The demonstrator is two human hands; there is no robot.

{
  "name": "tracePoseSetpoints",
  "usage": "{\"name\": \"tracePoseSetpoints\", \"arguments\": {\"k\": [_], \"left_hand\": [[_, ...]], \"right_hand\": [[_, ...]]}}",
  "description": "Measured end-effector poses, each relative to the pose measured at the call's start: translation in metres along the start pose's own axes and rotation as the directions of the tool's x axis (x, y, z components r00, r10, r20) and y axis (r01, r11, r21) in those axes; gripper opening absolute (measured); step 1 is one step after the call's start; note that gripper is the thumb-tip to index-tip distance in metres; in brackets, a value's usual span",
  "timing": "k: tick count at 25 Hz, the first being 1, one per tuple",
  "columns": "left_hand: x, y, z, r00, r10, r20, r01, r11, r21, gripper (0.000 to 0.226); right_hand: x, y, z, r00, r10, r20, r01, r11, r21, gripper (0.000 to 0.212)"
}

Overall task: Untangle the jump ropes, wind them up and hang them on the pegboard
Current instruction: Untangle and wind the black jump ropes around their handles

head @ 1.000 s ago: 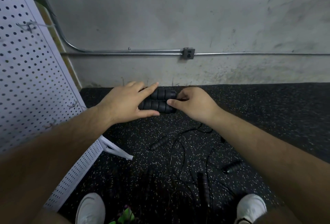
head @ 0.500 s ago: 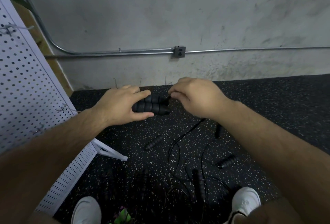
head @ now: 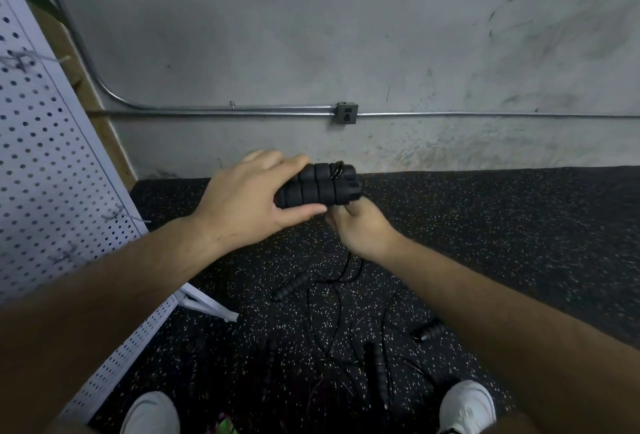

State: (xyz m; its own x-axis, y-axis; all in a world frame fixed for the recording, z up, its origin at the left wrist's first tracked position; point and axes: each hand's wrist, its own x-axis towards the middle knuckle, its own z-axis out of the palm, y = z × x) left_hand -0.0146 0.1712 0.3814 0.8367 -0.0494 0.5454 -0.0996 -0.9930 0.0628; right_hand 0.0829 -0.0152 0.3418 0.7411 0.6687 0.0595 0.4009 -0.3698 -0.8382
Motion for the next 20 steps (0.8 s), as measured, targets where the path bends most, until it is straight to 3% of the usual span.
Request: {"name": "tracePoseSetpoints", "arguments": {"k": [3, 8, 13, 16, 20], "left_hand": [[0.006, -0.022, 0.006, 1.0, -0.025, -0.002, 0.025, 0.983, 0.18, 0.076], [0.003, -0.053, 0.018, 0.998, -0.031, 0.059, 0.011, 0.948, 0.317, 0.074], [-0.001, -0.054, 0.019, 0.987, 0.071, 0.143, -0.117, 0.93, 0.348, 0.075], [-0.008, -0.041, 0.023, 0.961, 0.19, 0.2, -0.248, 0.912, 0.326, 0.077], [-0.016, -0.022, 0.022, 0.927, 0.331, 0.177, -0.364, 0.908, 0.206, 0.074]], "right_hand": [[-0.011, -0.015, 0.018, 0.996, 0.007, 0.086, 0.004, 0.991, -0.131, 0.037], [-0.03, -0.054, -0.003, 0.981, 0.012, 0.193, 0.057, 0.936, -0.348, 0.036], [-0.041, -0.076, -0.037, 0.98, -0.168, 0.106, 0.194, 0.703, -0.684, 0.029], [-0.03, -0.068, -0.048, 0.966, -0.258, 0.025, 0.195, 0.661, -0.725, 0.026], [-0.017, -0.045, -0.06, 0.962, -0.271, -0.002, 0.21, 0.751, -0.625, 0.02]]}}
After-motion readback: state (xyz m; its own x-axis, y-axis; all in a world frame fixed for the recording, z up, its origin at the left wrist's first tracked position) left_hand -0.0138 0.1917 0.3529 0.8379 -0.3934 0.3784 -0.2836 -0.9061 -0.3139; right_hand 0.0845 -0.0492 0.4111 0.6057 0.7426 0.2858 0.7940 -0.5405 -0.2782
